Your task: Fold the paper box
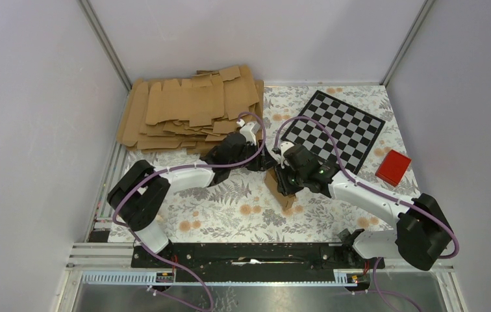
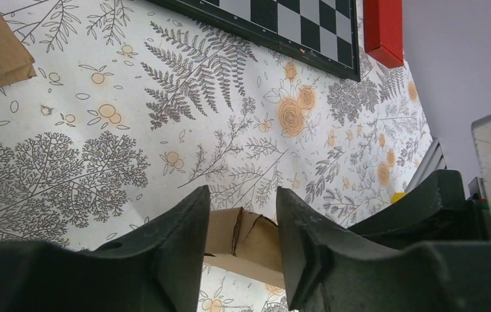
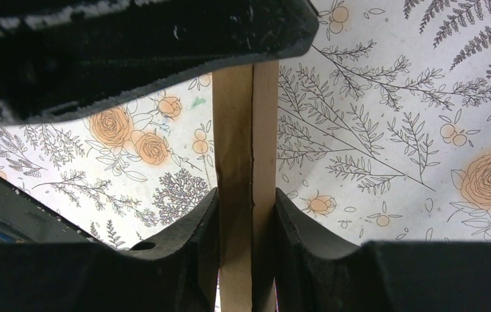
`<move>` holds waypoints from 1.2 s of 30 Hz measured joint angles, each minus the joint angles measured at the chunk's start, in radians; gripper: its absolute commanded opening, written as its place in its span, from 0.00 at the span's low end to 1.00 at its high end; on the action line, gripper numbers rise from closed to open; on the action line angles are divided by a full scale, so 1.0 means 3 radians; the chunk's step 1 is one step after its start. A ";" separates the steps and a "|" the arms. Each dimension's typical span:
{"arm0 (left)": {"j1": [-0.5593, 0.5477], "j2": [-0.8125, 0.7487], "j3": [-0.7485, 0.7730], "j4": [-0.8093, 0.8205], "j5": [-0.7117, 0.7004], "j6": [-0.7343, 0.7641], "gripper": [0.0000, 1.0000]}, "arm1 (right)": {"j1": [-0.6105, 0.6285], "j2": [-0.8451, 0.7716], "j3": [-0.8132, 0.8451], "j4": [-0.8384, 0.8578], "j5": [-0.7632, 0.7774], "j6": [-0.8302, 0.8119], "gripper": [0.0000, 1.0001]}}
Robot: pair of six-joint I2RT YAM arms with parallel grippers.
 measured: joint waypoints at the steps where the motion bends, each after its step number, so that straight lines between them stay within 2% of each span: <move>1: 0.0004 0.0000 -0.0001 0.0005 0.0010 -0.0011 0.38 | 0.0000 0.0000 0.0000 0.0000 0.0005 0.0003 0.36; 12: 0.0047 0.0000 -0.0228 0.0237 0.0083 -0.0038 0.34 | 0.0000 0.0069 0.0000 -0.0015 0.0084 0.0015 0.38; 28: 0.0067 -0.0116 -0.0551 0.0582 0.0090 0.0067 0.31 | 0.0000 0.0094 -0.0112 0.0089 -0.0005 0.0064 0.56; 36: -0.0011 -0.0158 -0.0690 0.0764 0.0051 0.0070 0.30 | 0.0000 0.0094 -0.0163 0.0104 -0.0034 0.0069 0.57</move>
